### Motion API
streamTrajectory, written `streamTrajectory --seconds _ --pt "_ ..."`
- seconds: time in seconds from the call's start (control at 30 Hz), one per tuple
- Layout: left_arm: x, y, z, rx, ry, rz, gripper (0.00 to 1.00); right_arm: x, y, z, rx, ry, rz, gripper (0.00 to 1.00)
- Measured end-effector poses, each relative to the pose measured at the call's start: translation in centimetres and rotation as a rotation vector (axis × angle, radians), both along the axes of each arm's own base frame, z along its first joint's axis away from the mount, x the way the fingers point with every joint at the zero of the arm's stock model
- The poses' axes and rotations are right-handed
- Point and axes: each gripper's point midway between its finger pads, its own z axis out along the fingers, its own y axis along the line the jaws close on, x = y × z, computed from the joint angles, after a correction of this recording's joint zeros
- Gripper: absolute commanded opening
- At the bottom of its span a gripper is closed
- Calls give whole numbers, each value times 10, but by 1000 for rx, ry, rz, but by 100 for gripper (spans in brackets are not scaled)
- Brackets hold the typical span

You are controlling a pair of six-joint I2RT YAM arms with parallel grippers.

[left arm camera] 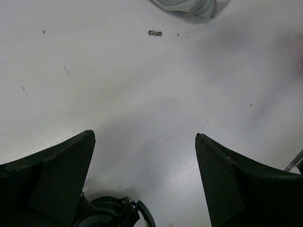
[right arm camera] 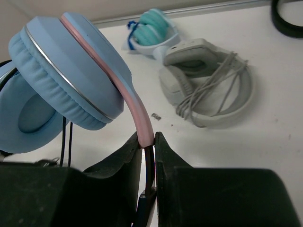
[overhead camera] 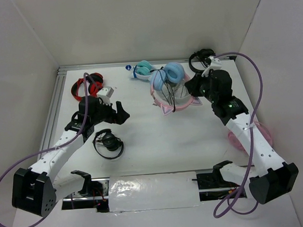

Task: Wrap the headphones

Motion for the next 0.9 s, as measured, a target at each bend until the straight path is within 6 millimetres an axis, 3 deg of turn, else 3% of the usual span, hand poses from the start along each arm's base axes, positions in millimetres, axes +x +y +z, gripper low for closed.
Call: streamTrajectory --seconds 0.2,0.43,0.57,0.73,0.9 --pt "-12 9 -13 -30 78 80 99 21 -27 -35 -25 38 -154 0" --pt "-22 15 -10 -63 108 137 99 46 -14 -82 -40 91 -109 0" --pt "-29 20 -7 -82 133 184 99 58 6 -96 -43 83 -42 0" --pt "-41 28 -9 -95 189 249 99 67 57 -118 -77 90 68 0" --pt "-54 39 -10 -111 255 338 99 94 110 -145 -110 133 94 0"
